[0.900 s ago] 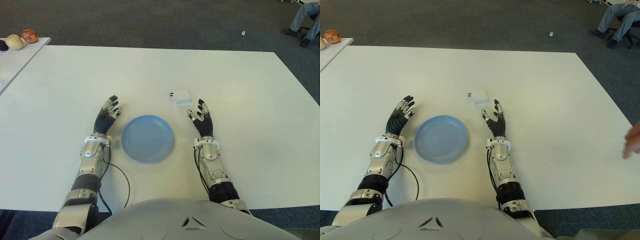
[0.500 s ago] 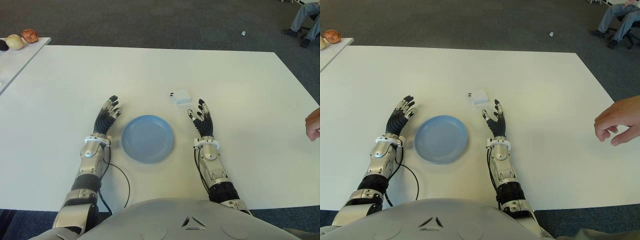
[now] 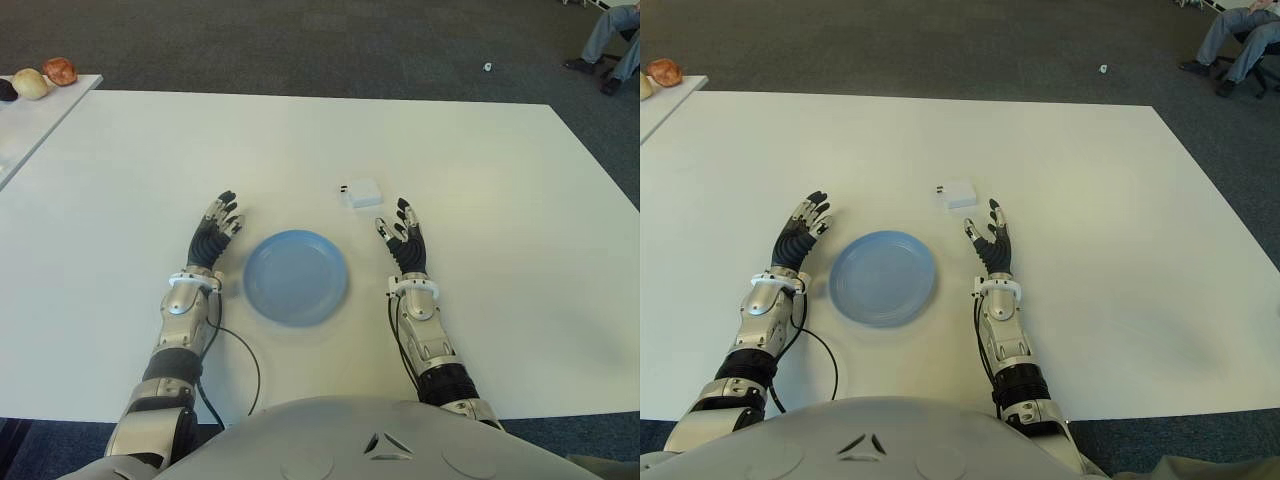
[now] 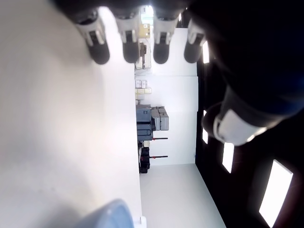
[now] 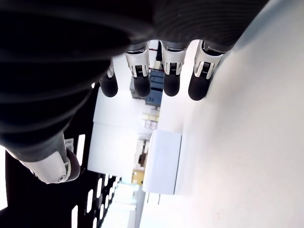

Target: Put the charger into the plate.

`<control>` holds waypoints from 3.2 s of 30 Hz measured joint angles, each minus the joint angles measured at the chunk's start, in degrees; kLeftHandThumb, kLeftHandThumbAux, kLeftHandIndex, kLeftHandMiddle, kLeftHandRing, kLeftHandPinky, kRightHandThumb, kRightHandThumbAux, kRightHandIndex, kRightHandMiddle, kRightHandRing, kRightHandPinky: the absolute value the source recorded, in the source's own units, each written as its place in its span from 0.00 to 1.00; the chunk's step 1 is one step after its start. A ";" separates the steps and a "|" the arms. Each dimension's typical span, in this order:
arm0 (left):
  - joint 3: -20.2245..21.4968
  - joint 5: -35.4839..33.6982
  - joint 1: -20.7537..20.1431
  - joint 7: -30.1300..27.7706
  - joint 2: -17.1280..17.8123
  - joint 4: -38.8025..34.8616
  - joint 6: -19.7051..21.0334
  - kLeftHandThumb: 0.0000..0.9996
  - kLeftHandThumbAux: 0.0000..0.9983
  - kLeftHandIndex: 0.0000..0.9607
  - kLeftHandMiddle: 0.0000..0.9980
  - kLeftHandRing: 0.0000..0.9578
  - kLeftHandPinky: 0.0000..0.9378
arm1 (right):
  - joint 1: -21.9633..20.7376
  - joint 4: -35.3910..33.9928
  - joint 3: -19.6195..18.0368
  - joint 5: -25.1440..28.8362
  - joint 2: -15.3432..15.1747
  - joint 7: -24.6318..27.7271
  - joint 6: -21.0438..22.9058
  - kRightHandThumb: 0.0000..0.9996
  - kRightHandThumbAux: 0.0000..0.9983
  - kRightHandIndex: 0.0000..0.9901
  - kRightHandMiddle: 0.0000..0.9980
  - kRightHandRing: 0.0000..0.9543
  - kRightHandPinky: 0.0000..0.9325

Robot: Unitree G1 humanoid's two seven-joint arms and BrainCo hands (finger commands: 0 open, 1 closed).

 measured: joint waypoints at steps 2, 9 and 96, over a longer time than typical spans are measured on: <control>0.00 0.00 0.00 0.00 0.00 0.06 0.00 0.00 0.61 0.00 0.02 0.00 0.00 | 0.00 0.00 0.01 -0.05 -0.02 -0.06 0.01 0.11 0.57 0.03 0.06 0.06 0.09; 0.02 -0.01 -0.03 0.00 0.00 0.41 -0.42 0.00 0.61 0.00 0.02 0.00 0.00 | -0.01 0.00 0.03 -0.18 -0.11 -0.11 0.02 0.10 0.56 0.02 0.06 0.06 0.10; -0.14 -0.61 6.56 -0.44 -1.95 -7.93 -0.55 0.00 0.62 0.00 0.02 0.00 0.01 | -45.79 53.38 22.62 -27.66 -2.29 -18.61 17.65 0.27 0.15 0.00 0.00 0.00 0.00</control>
